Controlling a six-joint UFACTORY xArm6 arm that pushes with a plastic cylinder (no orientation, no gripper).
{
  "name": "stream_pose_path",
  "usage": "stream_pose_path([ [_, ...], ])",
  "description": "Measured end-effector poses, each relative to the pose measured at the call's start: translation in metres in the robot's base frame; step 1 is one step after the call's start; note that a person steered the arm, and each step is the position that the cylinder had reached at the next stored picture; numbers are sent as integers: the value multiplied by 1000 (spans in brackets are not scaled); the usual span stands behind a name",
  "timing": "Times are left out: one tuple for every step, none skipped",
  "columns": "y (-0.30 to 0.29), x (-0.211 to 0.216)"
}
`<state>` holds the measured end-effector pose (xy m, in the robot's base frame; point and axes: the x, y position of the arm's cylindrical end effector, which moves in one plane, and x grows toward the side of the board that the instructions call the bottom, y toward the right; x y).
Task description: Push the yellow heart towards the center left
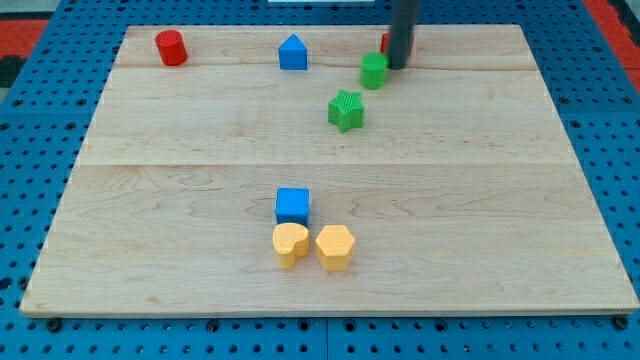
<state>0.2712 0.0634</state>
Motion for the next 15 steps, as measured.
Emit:
stream_pose_path([
  [-35,44],
  [-45,86],
  [3,100],
  [54,150],
  [57,242],
  [-6,310],
  [-92,327],
  [-117,307],
  [-83,310],
  [-77,293],
  [-76,262],
  [-126,245],
  [-229,228],
  [-238,208],
  [-249,240],
])
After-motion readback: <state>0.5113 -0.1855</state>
